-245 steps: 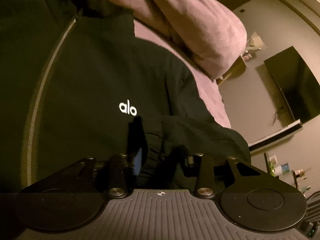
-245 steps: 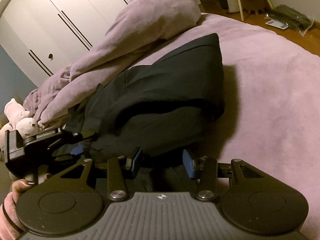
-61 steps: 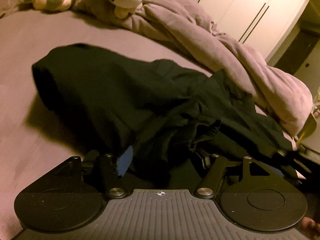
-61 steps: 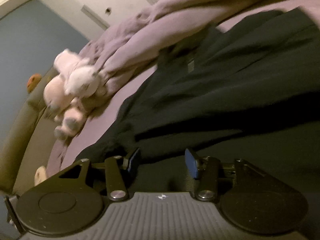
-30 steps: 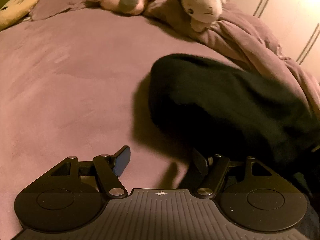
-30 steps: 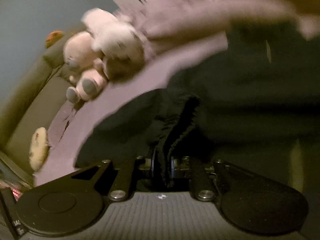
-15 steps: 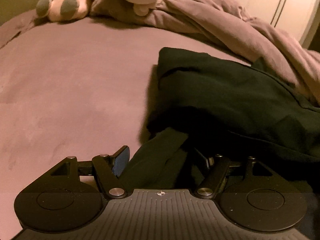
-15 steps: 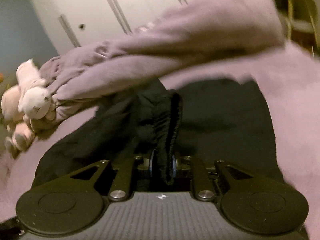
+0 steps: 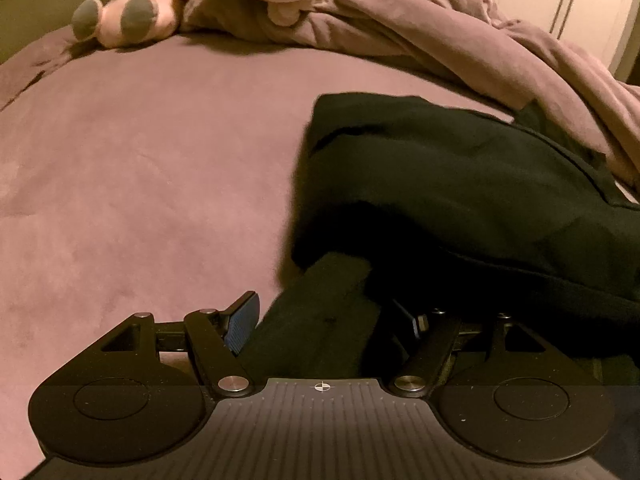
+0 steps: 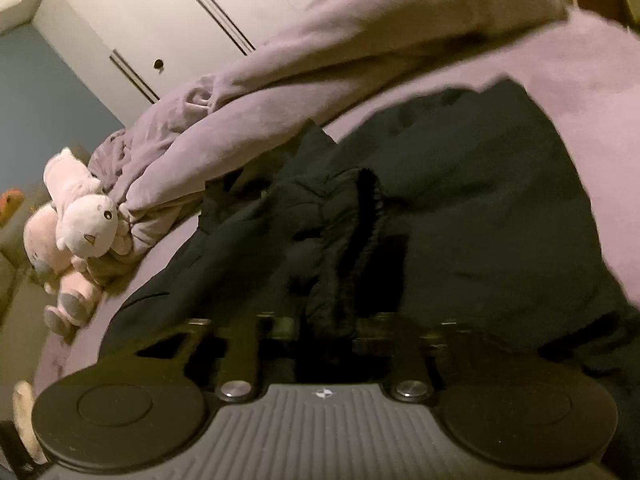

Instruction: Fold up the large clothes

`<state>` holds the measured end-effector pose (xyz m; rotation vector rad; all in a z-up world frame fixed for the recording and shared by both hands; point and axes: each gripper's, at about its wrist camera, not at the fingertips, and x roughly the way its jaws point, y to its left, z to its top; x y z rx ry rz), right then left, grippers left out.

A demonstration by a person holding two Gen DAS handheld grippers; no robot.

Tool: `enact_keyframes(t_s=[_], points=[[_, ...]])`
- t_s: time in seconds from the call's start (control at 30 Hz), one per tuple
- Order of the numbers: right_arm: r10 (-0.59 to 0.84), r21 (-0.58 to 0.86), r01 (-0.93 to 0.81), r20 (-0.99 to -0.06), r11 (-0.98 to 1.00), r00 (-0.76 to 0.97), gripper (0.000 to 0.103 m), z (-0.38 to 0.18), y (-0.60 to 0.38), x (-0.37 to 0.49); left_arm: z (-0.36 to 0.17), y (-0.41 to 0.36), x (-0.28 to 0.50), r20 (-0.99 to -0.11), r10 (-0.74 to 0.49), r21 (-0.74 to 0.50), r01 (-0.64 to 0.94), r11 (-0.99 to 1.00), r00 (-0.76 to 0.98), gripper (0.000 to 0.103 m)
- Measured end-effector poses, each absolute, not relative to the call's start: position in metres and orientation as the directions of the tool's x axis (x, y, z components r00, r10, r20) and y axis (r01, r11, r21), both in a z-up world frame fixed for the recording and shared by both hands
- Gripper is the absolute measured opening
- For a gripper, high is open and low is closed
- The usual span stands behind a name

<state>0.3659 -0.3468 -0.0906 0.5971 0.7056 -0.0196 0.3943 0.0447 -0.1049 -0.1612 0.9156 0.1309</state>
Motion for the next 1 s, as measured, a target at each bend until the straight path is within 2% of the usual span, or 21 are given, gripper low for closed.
enact_keyframes(t_s=[0.2,0.37,0.5,0.67,0.77,0.9,1.0], points=[[-0.046,0.291,0.240,-0.544,0.926,0.838,0.016,-0.040,-0.344,0.354,-0.098,0.041,0.396,-0.786,0.052,-0.066,-0.166,0.984,0.616,0.078],[-0.136,0.239,0.341,-0.605,0.909,0.785,0.016,-0.055,-0.378,0.358,-0.102,0.032,0.393,-0.797,0.043,-0.048,-0.134,0.990,0.603,0.079],[-0.184,0.138,0.369,-0.678,0.919,0.712,0.018,-0.077,-0.378,0.363,-0.102,0.029,0.390,-0.803,0.053,-0.023,-0.120,0.993,0.593,0.078],[-0.258,-0.002,0.345,-0.667,0.939,0.699,0.020,-0.080,-0.362,0.363,-0.094,0.031,0.385,-0.803,0.050,-0.022,-0.114,0.993,0.594,0.078],[-0.268,-0.032,0.332,-0.666,0.943,0.696,0.025,-0.079,-0.358,0.363,-0.089,0.033,0.378,-0.802,0.040,-0.019,-0.093,0.995,0.596,0.078],[-0.304,-0.056,0.360,-0.661,0.931,0.685,0.041,-0.071,-0.361,0.358,-0.075,0.040,0.366,-0.805,0.036,0.007,-0.052,0.999,0.592,0.078],[-0.328,-0.014,0.415,-0.640,0.910,0.695,0.042,-0.059,-0.368,0.346,-0.058,0.049,0.355,-0.783,0.047,0.024,-0.046,0.999,0.620,0.078]])
